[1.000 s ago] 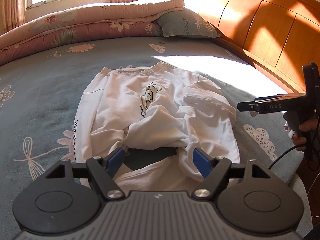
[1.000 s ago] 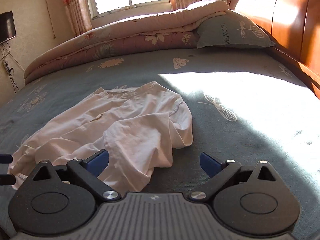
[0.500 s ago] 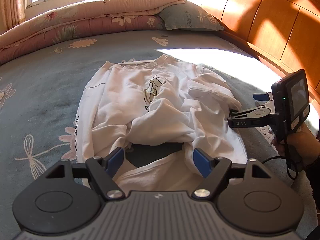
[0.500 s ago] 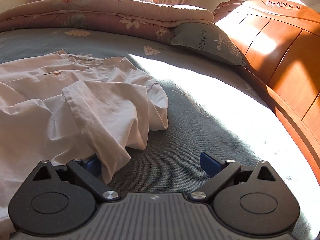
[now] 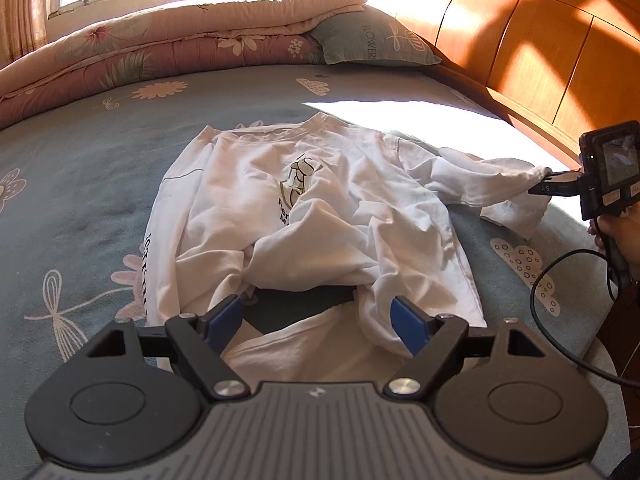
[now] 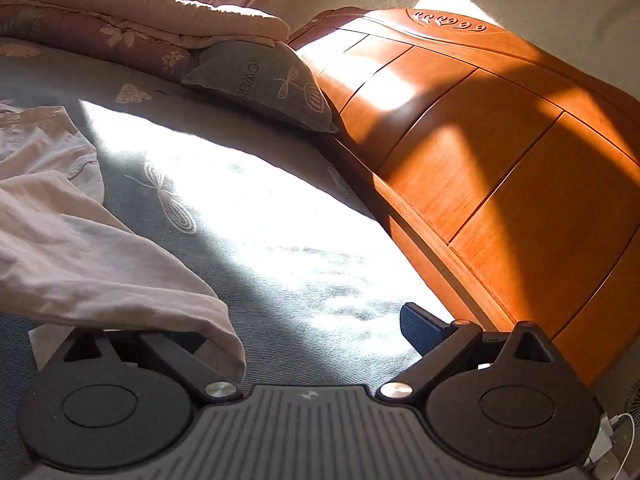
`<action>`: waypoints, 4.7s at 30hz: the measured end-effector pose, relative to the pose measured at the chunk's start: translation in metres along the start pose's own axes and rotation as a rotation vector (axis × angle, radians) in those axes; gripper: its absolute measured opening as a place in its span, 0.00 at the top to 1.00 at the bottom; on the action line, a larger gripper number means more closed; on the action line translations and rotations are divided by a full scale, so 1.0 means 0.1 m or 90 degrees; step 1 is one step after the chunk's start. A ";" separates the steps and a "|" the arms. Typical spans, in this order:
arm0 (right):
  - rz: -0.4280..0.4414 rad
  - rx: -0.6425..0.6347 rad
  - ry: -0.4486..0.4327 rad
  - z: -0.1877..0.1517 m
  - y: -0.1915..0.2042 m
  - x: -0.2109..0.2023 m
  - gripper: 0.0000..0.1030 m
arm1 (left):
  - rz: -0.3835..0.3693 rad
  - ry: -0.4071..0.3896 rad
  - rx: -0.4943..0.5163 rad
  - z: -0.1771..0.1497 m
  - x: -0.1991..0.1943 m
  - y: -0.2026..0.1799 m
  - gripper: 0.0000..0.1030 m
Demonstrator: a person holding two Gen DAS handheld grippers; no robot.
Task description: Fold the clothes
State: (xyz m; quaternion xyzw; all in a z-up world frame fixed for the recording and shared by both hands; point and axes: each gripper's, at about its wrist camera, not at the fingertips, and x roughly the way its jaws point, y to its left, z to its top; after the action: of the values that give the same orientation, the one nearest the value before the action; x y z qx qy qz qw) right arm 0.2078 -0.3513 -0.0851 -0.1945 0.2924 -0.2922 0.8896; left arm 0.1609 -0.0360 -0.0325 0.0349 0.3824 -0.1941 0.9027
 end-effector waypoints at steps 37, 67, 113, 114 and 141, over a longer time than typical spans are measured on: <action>0.357 0.165 0.179 -0.46 -0.98 -0.28 0.00 | -0.004 0.026 0.007 -0.13 -0.09 -0.09 0.20; 0.821 0.198 0.244 -0.19 0.98 -1.00 0.00 | 0.066 0.054 -0.067 -0.36 -0.20 0.37 0.20; 0.717 0.107 0.206 -0.11 1.02 -1.42 0.00 | 0.274 0.063 0.018 -0.18 -0.08 0.91 0.20; 0.717 0.106 0.205 -0.12 1.01 -1.43 0.00 | 0.252 0.061 0.025 -0.23 -0.09 0.82 0.20; 0.723 0.117 0.238 -0.24 1.03 -1.39 0.00 | 0.153 0.129 0.064 -0.70 -0.07 0.51 0.23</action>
State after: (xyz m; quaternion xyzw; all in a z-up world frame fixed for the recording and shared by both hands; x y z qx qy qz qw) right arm 0.1432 -0.1900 -0.0999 0.1243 0.4752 0.1755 0.8532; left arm 0.1285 0.0282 -0.0818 0.1453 0.4546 -0.0992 0.8731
